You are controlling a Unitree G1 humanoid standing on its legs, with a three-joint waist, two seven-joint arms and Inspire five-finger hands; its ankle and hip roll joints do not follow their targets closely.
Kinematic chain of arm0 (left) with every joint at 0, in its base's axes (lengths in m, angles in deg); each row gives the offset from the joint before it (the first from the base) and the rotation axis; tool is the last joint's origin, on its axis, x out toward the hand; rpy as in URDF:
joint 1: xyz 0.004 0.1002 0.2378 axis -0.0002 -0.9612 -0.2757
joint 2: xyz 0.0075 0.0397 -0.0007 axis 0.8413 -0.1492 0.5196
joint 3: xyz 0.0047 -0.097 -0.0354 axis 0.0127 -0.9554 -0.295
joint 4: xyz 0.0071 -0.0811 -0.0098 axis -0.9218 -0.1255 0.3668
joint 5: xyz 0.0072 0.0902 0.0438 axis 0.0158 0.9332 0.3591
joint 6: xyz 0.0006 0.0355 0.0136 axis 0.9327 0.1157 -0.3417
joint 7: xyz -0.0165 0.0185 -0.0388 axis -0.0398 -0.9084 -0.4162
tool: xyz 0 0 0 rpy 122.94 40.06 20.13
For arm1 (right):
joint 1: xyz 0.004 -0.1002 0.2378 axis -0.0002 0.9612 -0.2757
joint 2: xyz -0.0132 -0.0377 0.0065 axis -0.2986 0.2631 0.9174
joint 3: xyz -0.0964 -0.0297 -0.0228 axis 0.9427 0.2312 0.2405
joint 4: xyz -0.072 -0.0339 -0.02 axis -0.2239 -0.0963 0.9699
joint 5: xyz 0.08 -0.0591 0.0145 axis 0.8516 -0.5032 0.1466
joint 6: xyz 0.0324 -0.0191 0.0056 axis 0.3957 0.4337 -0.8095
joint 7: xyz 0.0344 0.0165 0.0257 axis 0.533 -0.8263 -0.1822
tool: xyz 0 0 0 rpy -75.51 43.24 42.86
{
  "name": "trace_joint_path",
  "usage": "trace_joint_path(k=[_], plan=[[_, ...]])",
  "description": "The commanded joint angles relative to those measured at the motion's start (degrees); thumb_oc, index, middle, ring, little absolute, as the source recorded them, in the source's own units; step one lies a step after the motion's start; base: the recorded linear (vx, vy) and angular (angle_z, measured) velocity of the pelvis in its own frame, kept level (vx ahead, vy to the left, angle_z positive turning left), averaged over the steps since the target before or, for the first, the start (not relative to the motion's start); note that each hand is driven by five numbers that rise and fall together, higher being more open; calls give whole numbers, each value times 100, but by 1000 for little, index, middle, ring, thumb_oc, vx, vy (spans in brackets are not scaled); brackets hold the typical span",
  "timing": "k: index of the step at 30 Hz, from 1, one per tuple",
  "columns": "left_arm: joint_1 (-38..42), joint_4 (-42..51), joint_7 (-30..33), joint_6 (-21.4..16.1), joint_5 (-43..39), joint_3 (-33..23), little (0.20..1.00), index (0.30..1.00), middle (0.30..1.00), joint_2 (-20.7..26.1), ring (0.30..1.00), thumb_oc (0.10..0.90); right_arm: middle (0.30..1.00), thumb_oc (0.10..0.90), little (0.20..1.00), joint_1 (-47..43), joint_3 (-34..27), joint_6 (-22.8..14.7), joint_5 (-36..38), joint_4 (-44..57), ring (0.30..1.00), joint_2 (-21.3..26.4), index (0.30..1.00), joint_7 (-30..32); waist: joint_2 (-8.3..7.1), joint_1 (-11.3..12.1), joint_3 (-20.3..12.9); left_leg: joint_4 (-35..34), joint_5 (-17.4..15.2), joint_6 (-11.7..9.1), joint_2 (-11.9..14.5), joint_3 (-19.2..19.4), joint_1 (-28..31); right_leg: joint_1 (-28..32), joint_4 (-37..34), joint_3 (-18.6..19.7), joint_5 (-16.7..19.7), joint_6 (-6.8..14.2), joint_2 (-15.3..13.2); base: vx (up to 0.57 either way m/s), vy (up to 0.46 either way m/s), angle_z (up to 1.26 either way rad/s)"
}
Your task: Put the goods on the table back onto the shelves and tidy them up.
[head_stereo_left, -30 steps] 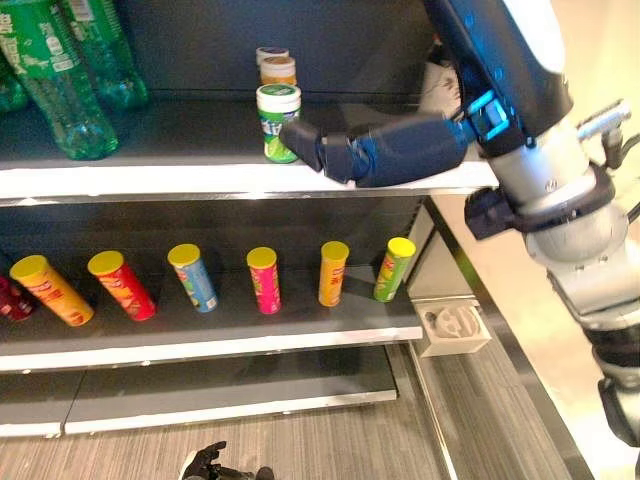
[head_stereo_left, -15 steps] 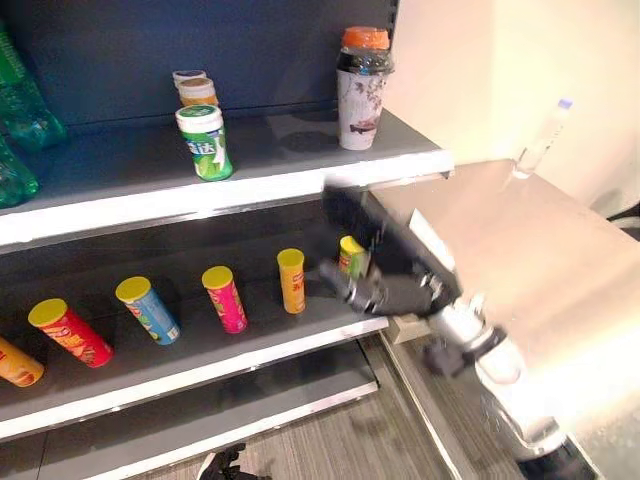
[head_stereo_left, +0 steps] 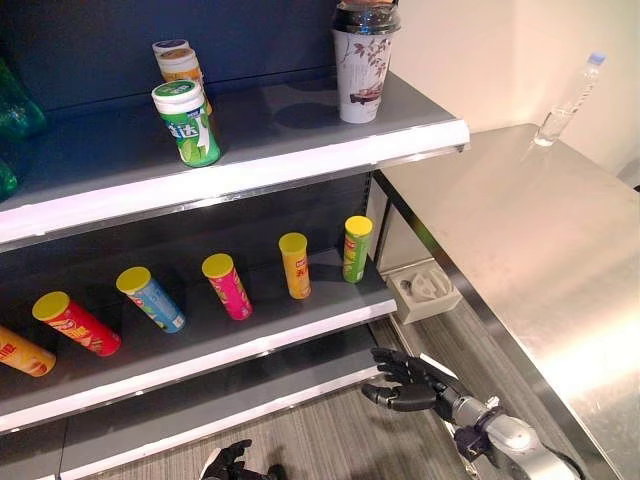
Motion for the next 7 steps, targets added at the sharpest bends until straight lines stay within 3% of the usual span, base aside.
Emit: trace_joint_path(k=[1,7], plan=[[533,-64,98,-271,-36,170,900,900,900,164,900,800,900,800,900,-148,-167,-305,-601,-431,900,-356,900,707,-83,231,-116,60,-815,-217,116,129,425,-504,430,-233,-320,388,-80,23,-1,7],[766,-280,265,-201,-286,165,900,900,900,145,900,800,900,800,900,-192,-595,-130,-920,-2292,900,-1011,900,1399,-94,199,-90,74,-862,-170,84,104,480,-458,432,-219,-355,368,-73,5,0,-1]])
